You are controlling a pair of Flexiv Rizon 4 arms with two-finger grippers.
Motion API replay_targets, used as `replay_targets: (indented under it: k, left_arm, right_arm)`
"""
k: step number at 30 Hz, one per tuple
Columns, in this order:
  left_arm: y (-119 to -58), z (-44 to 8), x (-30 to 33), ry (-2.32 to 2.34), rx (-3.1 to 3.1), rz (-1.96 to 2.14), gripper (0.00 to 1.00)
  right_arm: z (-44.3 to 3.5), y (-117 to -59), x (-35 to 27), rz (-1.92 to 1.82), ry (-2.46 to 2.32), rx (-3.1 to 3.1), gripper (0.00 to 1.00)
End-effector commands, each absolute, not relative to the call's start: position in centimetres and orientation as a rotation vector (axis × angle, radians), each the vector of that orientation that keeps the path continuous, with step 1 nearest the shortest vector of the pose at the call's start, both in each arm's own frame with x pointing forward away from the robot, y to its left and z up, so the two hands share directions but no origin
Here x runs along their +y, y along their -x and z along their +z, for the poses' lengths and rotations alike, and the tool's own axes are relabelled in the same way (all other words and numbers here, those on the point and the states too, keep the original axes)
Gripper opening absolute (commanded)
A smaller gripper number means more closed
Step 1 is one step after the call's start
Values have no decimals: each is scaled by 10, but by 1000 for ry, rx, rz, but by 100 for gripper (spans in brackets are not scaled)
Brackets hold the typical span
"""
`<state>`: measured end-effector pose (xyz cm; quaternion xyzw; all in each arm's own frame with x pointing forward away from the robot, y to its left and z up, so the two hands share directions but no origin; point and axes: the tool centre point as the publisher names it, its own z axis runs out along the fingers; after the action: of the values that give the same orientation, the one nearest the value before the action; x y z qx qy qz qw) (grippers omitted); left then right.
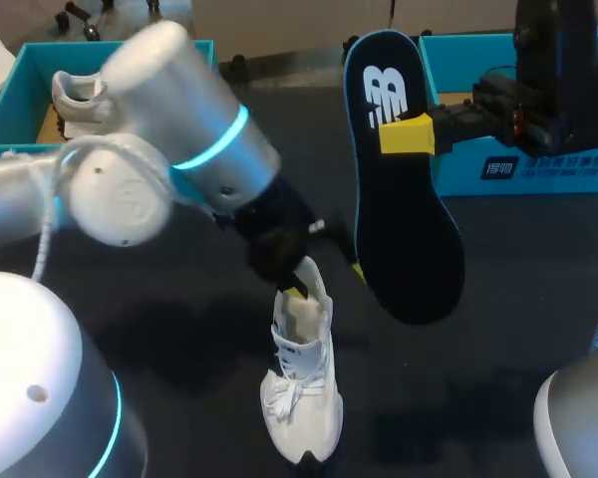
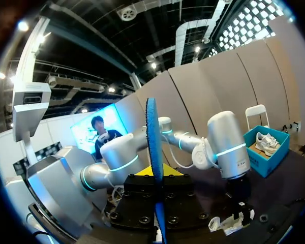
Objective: Take the shoe out of the shoebox, open the shoe tongue, remove and reinsert the insole, then place the shoe into the shoebox
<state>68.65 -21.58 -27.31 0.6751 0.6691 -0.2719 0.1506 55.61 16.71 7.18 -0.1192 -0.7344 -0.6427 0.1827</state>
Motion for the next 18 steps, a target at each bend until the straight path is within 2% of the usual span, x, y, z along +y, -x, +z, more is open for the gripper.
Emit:
replay_targets:
  k: [1,18]
  left_arm:
    - [-685,-240,-183,-1746,1823,-958,100]
    - [-711,-170,-184,-1355,1677,-1253,100]
  right_arm:
    - [72,-560,172,-1807,333,-2073,0]
    - [72,-560,172,-1807,333,-2073,0]
